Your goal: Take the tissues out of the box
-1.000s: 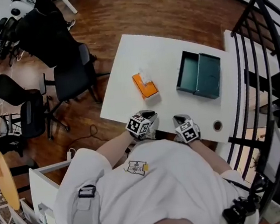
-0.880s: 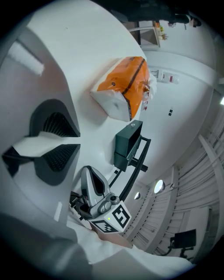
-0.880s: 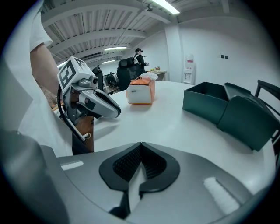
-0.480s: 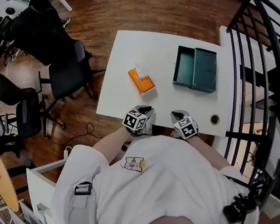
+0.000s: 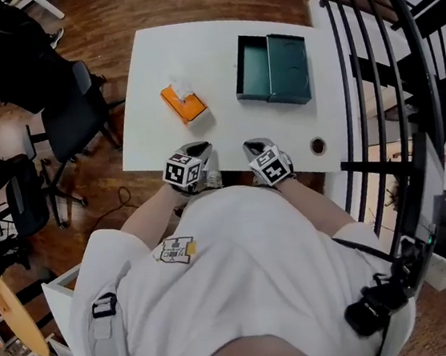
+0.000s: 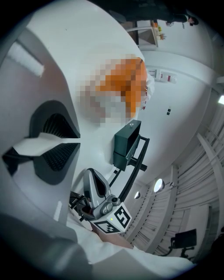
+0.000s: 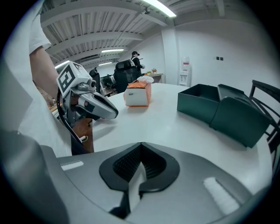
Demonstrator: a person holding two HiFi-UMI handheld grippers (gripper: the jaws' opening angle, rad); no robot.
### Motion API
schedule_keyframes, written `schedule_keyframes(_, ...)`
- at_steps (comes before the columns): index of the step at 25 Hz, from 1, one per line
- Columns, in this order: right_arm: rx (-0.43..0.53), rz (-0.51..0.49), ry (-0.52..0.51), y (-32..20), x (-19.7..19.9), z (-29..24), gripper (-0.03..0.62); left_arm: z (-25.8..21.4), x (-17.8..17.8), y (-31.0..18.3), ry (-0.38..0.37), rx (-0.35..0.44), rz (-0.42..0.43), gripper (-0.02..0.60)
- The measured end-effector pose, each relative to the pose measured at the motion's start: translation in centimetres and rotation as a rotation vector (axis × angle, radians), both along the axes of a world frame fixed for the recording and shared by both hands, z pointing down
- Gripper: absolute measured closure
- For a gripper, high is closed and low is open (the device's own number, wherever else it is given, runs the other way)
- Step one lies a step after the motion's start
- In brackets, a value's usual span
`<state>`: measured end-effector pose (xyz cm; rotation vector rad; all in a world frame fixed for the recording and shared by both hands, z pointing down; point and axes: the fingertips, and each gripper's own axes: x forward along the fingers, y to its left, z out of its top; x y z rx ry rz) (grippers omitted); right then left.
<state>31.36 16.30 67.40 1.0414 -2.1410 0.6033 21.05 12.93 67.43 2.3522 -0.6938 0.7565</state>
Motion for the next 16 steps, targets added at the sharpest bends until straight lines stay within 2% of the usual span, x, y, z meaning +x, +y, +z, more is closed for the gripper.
schedule_keyframes(4,0.001,0.012,0.005,-0.2,1.0,-1.0,0.594,-1.0,0.9,-0.1,0.003,-0.005,-0.002,0.548)
schedule_keyframes(16,0.002,0.028,-0.007,-1.6,-0.5,1.8,0.594,1.4,-0.9,-1.5,-0.009,0.004,-0.020,0.557)
